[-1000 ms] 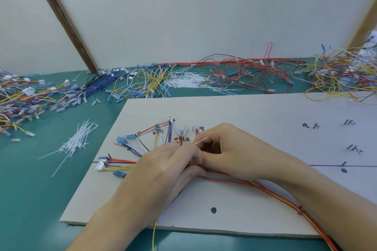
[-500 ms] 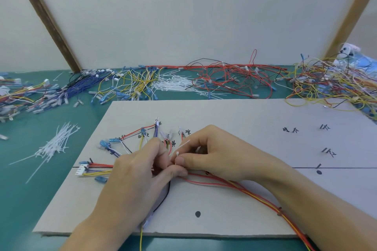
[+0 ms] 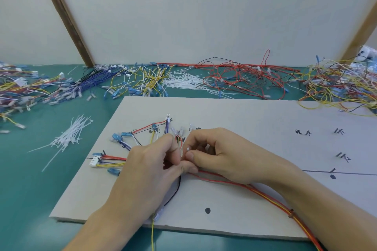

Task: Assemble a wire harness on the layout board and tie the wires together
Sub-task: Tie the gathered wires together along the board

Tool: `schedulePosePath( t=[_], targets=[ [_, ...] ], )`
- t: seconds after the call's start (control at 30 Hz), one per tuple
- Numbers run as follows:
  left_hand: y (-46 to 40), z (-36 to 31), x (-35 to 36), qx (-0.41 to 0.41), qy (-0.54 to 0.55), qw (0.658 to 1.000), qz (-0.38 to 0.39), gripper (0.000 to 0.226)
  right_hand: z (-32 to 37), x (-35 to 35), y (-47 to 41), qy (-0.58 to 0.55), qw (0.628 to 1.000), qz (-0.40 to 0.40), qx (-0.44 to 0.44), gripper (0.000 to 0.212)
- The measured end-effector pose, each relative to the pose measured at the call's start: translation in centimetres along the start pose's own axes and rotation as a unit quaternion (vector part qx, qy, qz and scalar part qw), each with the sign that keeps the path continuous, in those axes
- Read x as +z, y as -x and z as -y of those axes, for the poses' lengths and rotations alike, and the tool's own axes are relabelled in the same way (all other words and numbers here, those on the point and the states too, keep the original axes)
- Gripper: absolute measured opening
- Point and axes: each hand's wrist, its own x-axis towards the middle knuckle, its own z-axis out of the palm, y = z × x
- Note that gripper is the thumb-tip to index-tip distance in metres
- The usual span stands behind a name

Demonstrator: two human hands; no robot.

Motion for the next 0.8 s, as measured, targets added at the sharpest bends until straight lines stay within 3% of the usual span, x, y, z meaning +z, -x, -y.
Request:
schedulePosePath(
  t=[0.13, 0.33, 0.8],
  targets=[
    [0.8, -0.5, -0.2, -0.040, -0.013, 0.999, 0.012, 0.028, 0.0, 0.2, -0.1, -0.006, 1.000, -0.013, 0.008, 0.011],
    [2.2, -0.7, 0.4, -0.086, 0.030, 0.995, -0.041, 0.020, -0.4, 0.1, -0.1, -0.024, 0.999, -0.031, 0.013, 0.009],
    [2.8, -0.3, 0.3, -0.057, 0.052, 0.993, -0.086, 0.020, -0.8, 0.3, -0.2, -0.066, 0.995, -0.065, 0.029, 0.007]
  ],
)
